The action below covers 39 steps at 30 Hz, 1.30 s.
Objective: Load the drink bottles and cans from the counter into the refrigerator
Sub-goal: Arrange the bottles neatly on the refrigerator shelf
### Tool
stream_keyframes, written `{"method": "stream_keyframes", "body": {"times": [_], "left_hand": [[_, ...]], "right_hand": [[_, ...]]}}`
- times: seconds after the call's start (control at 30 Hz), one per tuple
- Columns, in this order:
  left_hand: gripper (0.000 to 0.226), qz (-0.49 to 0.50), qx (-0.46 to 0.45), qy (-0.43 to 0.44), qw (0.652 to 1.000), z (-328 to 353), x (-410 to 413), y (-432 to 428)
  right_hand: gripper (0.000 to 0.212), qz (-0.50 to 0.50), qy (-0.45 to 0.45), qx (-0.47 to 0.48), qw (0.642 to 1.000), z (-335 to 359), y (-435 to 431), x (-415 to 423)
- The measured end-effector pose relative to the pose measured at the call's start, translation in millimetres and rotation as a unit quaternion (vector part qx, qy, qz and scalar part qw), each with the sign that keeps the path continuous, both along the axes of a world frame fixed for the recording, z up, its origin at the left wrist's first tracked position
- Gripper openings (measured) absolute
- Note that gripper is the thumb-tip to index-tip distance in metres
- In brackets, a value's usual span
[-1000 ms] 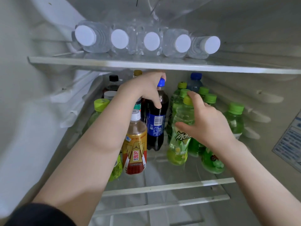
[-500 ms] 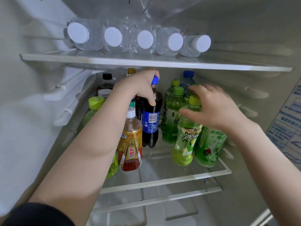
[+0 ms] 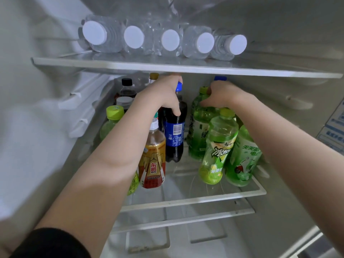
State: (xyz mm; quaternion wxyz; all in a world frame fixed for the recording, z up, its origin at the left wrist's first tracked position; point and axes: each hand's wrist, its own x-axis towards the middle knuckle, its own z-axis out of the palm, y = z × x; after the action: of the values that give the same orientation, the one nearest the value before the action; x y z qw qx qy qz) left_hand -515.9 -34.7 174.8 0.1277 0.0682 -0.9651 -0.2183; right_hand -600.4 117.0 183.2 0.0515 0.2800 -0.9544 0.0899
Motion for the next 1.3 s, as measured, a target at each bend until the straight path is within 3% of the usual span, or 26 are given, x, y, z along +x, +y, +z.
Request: {"method": "stream_keyframes", "body": {"times": [0.13,0.3,0.4,0.5,0.57,0.67,0.77,0.87,0.93,1.1,1.3], "left_hand": [[0.066,0.015,-0.032,-0.012,0.999,3,2,2],[0.081,0.017,-0.055,-0.033,0.998,10,2,-3],[0.102,0.035,-0.048,-0.054,0.997,12,-4,-7],[0.104,0.045,-0.051,-0.072,0.995,13,-13,-11],[0.095,0.049,-0.05,-0.079,0.994,12,-16,-14],[0.103,0.044,-0.052,-0.074,0.995,10,-18,-16],[0.102,0.029,-0.049,-0.058,0.997,10,-19,-15],[0.079,0.016,-0.059,-0.053,0.997,10,-20,-13],[0.077,0.018,-0.055,-0.06,0.997,10,-19,-13],[0.075,0.025,-0.051,-0.049,0.997,9,-15,-13],[0.062,0.037,-0.073,-0.074,0.994,11,-20,-10]], "right_hand": [[0.033,0.063,0.008,-0.007,0.998,4,5,2],[0.026,0.142,0.0,0.02,0.99,9,15,13],[0.021,0.19,-0.046,0.027,0.98,16,21,19],[0.017,0.225,-0.091,0.021,0.97,18,25,23],[0.023,0.233,-0.107,0.015,0.966,19,25,21],[0.025,0.228,-0.13,0.023,0.965,19,20,16],[0.035,0.175,-0.212,-0.091,0.957,15,12,-2],[0.029,0.129,-0.07,-0.064,0.987,12,2,-29],[0.033,0.105,0.0,-0.029,0.994,8,-3,-42],[0.059,0.087,0.009,0.037,0.996,-3,-13,-54],[0.035,0.138,0.085,0.026,0.986,-1,-4,-53]]}}
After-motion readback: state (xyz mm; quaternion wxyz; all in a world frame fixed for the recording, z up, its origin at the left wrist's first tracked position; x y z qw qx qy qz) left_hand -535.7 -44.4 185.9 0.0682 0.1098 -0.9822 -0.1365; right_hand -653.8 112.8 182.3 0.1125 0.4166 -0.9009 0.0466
